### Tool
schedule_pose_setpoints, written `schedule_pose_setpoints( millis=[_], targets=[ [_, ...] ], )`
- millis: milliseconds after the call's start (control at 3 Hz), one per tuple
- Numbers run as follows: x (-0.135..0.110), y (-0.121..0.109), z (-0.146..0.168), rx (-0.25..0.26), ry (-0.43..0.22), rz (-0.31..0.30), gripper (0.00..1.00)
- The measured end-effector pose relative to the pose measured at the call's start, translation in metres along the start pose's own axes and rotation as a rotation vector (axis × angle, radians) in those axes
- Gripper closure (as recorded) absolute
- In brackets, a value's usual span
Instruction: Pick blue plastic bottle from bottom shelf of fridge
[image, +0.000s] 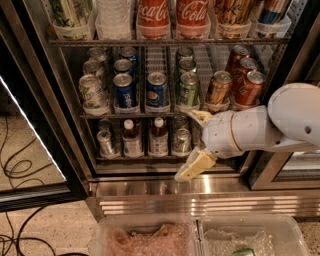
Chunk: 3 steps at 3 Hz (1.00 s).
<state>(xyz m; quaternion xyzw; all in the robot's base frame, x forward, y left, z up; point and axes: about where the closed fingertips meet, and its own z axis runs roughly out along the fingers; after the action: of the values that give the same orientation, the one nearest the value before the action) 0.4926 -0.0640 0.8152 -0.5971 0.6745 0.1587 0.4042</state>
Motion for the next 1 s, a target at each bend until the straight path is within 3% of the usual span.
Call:
schedule_pose_setpoints(
  millis=[333,667,1000],
  targets=[
    [0.0,0.004,0.002,-0.018,-0.002,-0.011,0.0],
    [-0.006,0.001,-0.001,0.008,0.004,-0.011,0.0],
    [0.001,0.002,0.021,0.047,-0.032,0.073,0.0]
  ],
)
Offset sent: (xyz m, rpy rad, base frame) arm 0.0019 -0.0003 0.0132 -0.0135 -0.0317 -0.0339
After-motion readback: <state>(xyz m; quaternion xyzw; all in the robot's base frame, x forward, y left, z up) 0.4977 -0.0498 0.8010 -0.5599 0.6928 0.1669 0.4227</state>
